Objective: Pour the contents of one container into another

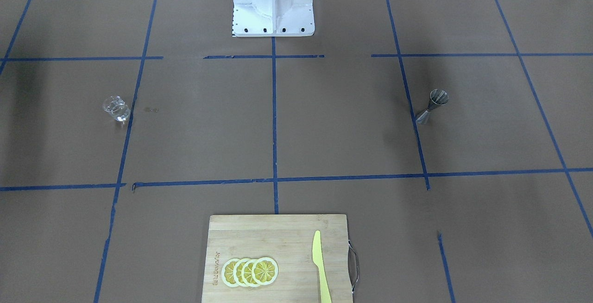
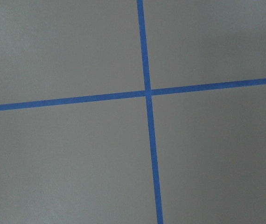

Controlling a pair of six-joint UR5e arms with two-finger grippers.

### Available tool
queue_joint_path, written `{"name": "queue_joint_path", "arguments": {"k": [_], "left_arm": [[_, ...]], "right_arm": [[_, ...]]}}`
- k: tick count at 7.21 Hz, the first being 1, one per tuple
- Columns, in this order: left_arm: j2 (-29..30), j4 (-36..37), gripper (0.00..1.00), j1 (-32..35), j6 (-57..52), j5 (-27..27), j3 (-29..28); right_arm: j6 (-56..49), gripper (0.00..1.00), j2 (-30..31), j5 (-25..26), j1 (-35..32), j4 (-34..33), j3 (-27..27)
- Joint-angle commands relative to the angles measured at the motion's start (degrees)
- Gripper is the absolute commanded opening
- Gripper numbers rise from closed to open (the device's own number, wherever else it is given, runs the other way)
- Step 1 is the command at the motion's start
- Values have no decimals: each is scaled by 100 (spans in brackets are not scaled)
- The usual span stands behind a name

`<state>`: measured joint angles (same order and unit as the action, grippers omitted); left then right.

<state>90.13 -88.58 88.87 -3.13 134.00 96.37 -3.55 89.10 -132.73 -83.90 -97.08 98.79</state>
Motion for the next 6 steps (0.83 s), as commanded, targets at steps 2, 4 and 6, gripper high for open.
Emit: {"name": "queue_joint_path", "arguments": {"k": [2, 4, 6], "left_arm": [[13, -1383, 100, -742, 606, 13, 469], [31, -3381, 100, -1990, 3076, -66, 479], [-4, -5209, 100, -3375, 5515, -2022, 941]], "right_arm": [[21, 100, -33, 19, 14, 14, 53], [30, 100, -25, -8, 118, 214, 114], [30, 100, 37, -174, 189, 436, 97]]}}
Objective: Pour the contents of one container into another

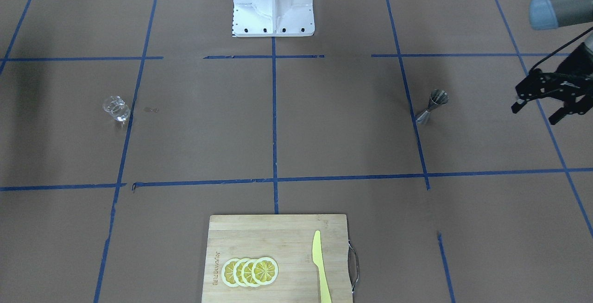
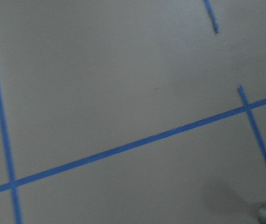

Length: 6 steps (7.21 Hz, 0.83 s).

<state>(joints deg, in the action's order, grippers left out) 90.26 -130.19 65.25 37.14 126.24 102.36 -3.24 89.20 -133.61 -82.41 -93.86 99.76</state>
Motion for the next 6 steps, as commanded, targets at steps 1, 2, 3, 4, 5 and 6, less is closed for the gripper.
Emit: {"name": "queue_joint_path", "arguments": {"k": [1, 2, 3, 4, 5, 6], "left_arm": [[-95, -1052, 100, -1736, 1811, -2687, 738], [-261, -1061, 100, -1943, 1945, -3249, 1011], [-385, -1061, 99, -2354, 1955, -4116, 1223], [-569, -1052, 99, -3020, 1946, -5534, 1251], [-875, -1026, 99, -3766, 1981, -6706, 1251], [-1287, -1095, 99, -4122, 2460, -6987, 1251]], "right_arm": [[-1, 100, 28, -86, 41, 149, -1], [-1, 100, 28, -77, 41, 175, 8], [8, 100, 28, -77, 41, 219, 8], [8, 100, 28, -77, 41, 219, 17], [8, 100, 19, -68, 41, 219, 17], [8, 100, 19, -68, 41, 219, 8]]}}
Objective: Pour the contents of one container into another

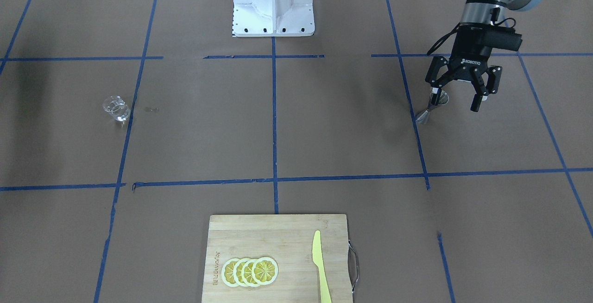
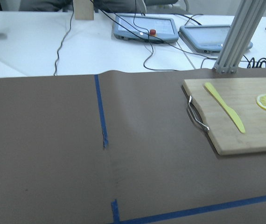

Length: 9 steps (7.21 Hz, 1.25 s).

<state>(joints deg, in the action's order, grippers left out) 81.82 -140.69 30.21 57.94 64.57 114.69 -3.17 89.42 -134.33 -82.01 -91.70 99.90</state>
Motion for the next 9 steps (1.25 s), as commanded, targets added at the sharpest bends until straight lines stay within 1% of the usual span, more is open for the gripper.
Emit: {"name": "queue_joint_path", "arguments": {"k": [1, 2, 3, 4, 6, 9], "left_arm": [[-648, -350, 99, -822, 1098, -867, 18], [-693, -519, 99, -1103, 1636, -1076, 0], [-694, -512, 99, -1480, 1912, -1592, -122], [-694, -512, 99, -1614, 1932, -1823, -210], [-685, -520, 99, -1659, 1932, -2376, -438], [-501, -529, 99, -1712, 1932, -2633, -667]], "right_arm": [[1, 100, -4, 3, 1, 3, -6], [1, 100, -4, 3, 1, 3, -6], [1, 100, -4, 3, 1, 3, -14], [-8, 100, -4, 3, 1, 3, -15], [-17, 100, -4, 3, 1, 11, -15], [-17, 100, -4, 3, 1, 3, -23]]}}
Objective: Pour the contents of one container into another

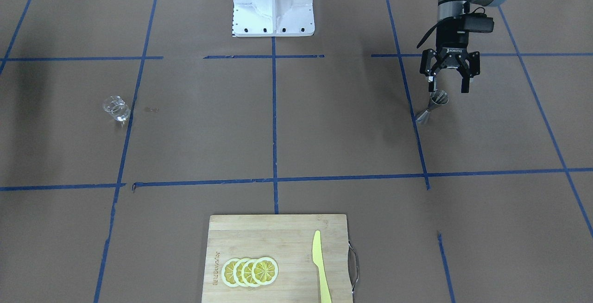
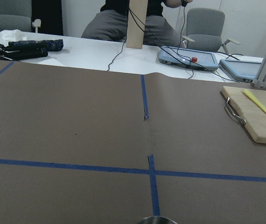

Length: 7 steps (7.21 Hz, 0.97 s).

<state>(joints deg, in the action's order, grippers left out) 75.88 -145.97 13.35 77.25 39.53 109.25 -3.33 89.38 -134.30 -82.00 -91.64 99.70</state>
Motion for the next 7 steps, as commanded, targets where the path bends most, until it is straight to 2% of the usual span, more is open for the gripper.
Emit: {"name": "queue_joint_path", "arguments": {"k": [1, 7], "left_arm": [[120, -2, 100, -51, 1, -147, -227], [322, -10, 100, -130, -8, -332, -491]], "right_arm": [[-1, 100, 0, 0, 0, -3, -12], [8, 100, 9, 0, 0, -3, 6]]}}
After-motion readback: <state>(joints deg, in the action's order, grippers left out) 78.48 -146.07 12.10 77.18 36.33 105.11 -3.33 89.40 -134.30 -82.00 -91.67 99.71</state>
